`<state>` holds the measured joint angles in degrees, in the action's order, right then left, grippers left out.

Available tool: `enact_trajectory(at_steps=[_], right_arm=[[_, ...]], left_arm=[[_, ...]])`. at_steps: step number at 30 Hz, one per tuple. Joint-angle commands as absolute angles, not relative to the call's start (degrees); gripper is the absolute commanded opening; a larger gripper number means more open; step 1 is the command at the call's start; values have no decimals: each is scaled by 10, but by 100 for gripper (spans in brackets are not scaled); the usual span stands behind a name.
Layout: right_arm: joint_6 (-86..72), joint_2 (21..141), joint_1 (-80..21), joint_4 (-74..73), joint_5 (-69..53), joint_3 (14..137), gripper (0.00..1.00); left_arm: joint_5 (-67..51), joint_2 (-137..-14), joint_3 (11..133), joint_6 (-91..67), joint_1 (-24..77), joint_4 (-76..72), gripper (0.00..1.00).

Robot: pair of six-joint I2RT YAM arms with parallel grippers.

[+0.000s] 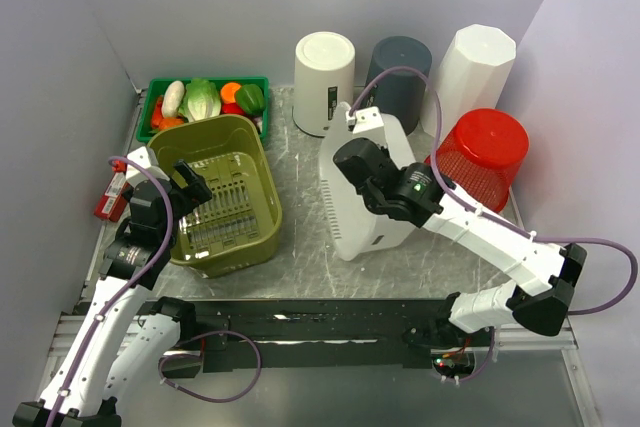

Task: Turn the large container upside down
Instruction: Turn the container upside down at the center of the board.

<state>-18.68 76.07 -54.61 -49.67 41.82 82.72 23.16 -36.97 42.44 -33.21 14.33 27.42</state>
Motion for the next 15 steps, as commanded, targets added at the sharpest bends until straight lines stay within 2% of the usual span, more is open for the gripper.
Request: enact_trajectory(at_steps=[1,15], right_arm=[[-145,737,-545,-570,526,876,0],[-70,780,-562,-609,635,893,0]], left_arm=[[224,-366,432,-329,144,261,96],[222,-367,432,-329,144,262,96]])
